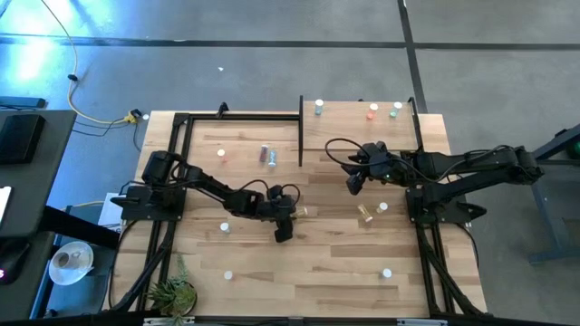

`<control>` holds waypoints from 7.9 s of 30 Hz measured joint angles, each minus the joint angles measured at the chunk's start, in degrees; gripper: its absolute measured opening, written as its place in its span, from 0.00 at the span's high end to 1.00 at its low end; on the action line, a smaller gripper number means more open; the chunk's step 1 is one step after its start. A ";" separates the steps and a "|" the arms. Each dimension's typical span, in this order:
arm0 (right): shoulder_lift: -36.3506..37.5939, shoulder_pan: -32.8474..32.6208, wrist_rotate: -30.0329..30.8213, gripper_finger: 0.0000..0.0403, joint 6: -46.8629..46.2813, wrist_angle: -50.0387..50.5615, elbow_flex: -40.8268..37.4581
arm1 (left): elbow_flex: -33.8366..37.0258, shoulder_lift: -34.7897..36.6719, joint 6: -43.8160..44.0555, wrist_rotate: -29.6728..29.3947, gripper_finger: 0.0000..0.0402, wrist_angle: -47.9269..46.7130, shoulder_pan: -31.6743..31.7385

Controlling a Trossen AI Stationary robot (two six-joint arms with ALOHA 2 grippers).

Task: Pick and place medicine bottles onto shelf by color
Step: Put the left yellow medicine bottle on the shelf, then put the left light blue medicine bottle aligned with the other light blue medicine bottle on the shelf

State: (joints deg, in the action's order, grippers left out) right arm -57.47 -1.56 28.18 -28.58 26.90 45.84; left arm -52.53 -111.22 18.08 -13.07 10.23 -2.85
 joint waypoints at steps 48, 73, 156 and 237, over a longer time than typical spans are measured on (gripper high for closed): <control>0.04 0.02 -12.34 0.55 27.21 -7.53 6.40 | 0.09 -0.11 -7.09 35.07 0.76 46.21 20.43; -3.83 3.45 -13.88 0.55 21.00 -18.14 6.73 | -0.22 -0.11 -17.91 33.23 0.76 60.45 22.38; -5.54 21.09 -10.12 0.73 26.00 0.78 21.96 | -0.20 -0.04 -15.27 29.67 0.52 55.13 28.26; -30.27 42.17 -19.32 0.57 26.05 14.89 32.72 | -0.17 -0.11 -17.62 30.46 0.52 52.51 28.41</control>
State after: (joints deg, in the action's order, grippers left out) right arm -87.74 40.61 8.86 -2.52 41.79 78.56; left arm -52.71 -111.33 0.45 17.39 62.74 25.56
